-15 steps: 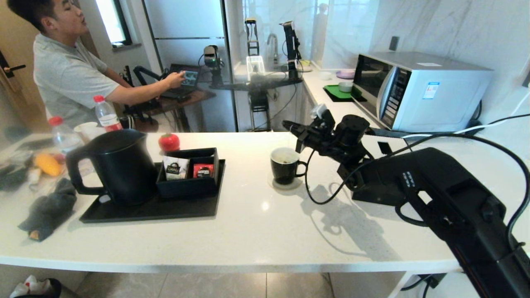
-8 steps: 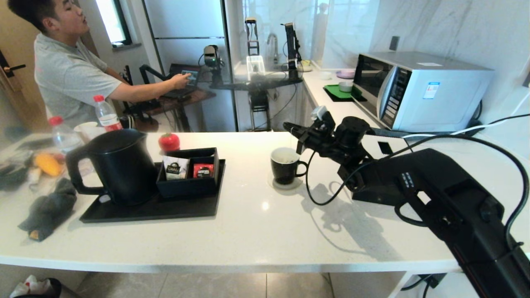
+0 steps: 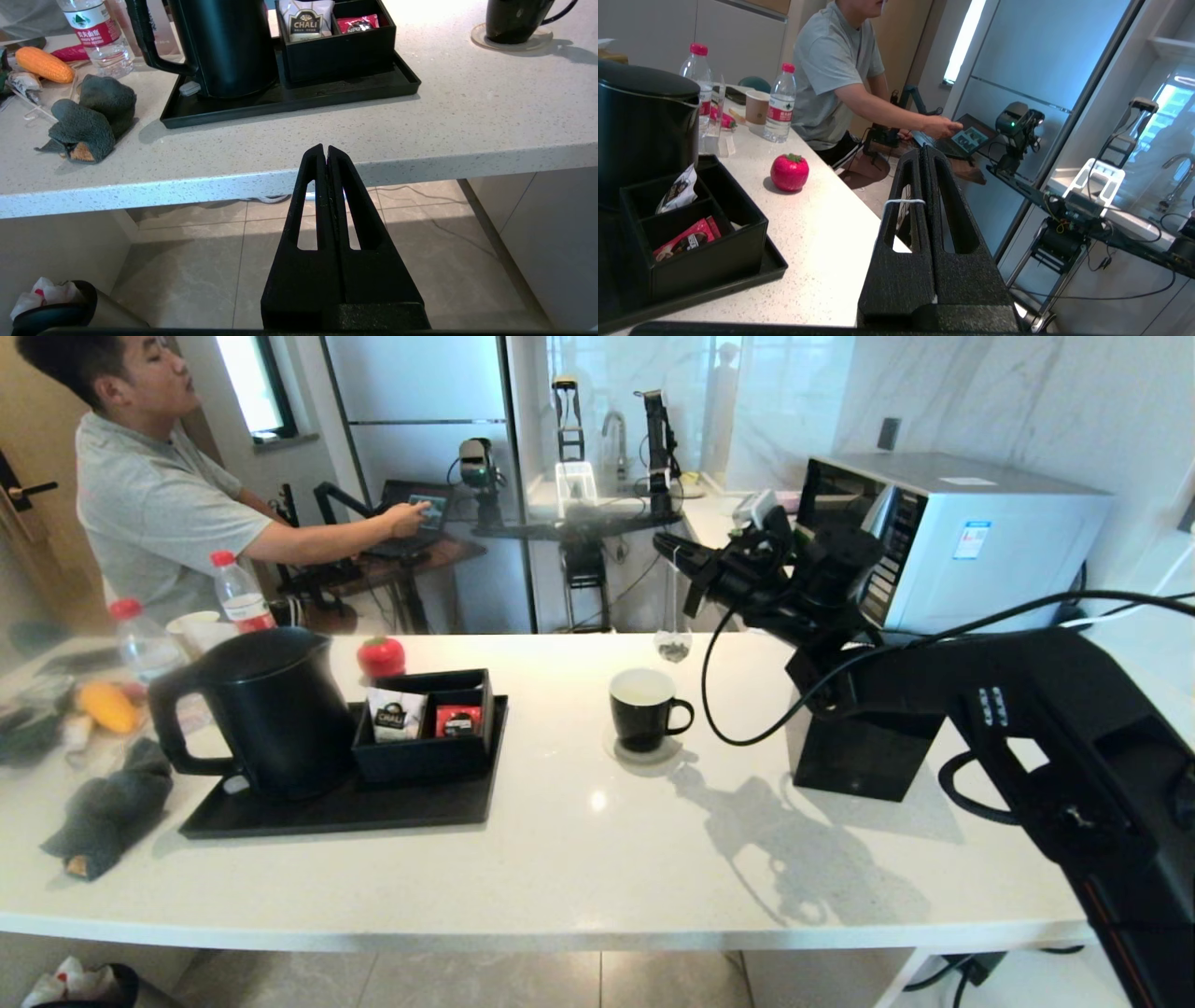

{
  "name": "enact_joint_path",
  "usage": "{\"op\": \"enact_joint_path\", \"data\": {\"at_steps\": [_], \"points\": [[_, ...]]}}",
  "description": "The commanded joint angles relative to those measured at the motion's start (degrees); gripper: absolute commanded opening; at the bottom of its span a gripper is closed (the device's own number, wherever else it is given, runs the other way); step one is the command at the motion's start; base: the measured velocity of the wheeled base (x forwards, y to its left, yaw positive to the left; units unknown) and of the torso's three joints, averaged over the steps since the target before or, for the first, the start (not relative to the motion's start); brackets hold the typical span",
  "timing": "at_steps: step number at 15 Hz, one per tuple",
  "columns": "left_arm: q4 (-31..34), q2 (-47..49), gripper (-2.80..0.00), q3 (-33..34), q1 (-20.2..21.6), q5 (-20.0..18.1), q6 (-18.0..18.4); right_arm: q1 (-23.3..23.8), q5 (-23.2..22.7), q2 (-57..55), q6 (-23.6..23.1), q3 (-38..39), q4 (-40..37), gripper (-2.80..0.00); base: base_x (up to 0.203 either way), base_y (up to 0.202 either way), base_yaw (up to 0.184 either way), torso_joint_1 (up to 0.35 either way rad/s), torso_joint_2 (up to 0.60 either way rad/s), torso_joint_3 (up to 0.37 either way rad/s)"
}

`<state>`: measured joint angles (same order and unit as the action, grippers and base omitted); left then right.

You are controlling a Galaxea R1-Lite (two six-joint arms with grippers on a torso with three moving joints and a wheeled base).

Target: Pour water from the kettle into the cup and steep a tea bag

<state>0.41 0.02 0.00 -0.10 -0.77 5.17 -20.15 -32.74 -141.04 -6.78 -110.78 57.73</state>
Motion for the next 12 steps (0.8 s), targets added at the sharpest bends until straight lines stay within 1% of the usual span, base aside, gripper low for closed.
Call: {"op": "enact_joint_path", "data": {"at_steps": [1,7,12], "points": [[0.0,0.0,-2.8,0.0,0.0,0.0,0.0,-0.1,-0.2,0.9,-0.1,-0.1,0.3,-2.8,0.0,0.0,0.0,0.0,0.0,0.0],[0.0,0.0,-2.8,0.0,0.0,0.0,0.0,-0.1,-0.2,0.2,-0.2,-0.1,0.4,-2.8,0.0,0.0,0.0,0.0,0.0,0.0],[0.0,0.0,-2.8,0.0,0.0,0.0,0.0,-0.2,-0.2,-3.1,-0.2,-0.1,0.9,-2.8,0.0,0.0,0.0,0.0,0.0,0.0]]}}
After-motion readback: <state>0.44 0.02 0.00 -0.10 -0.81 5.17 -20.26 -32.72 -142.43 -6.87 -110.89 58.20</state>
